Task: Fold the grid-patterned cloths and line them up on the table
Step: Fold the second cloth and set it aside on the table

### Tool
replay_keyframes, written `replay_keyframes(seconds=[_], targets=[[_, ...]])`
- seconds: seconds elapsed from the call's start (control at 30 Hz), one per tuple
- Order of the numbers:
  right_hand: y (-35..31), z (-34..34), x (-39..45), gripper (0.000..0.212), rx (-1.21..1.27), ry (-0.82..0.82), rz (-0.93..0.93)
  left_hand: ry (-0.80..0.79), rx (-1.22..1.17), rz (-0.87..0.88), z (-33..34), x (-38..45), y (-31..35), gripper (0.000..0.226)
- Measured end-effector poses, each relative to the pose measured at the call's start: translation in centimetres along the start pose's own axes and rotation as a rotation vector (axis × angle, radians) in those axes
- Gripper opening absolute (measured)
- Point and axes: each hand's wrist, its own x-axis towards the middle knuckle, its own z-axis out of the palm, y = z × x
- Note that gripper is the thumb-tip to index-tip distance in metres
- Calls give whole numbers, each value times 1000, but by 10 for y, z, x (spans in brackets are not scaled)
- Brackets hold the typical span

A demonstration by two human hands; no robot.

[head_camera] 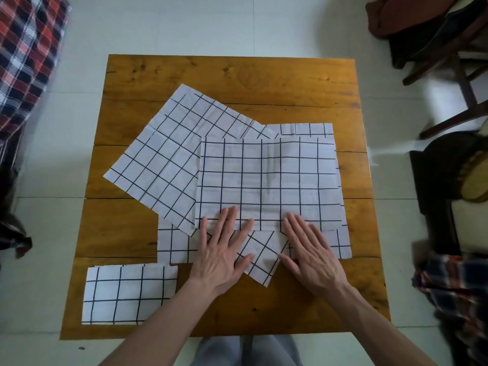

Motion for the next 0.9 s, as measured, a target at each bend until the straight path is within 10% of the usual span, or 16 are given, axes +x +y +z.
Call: replay_keyframes(seconds=[0.6, 0.9], targets=[[27, -5, -20, 75, 89, 108, 273, 30, -59, -2, -4, -1, 6, 70], [5, -22, 0, 57, 265, 444, 598, 150, -23, 98, -6, 18, 41, 57]])
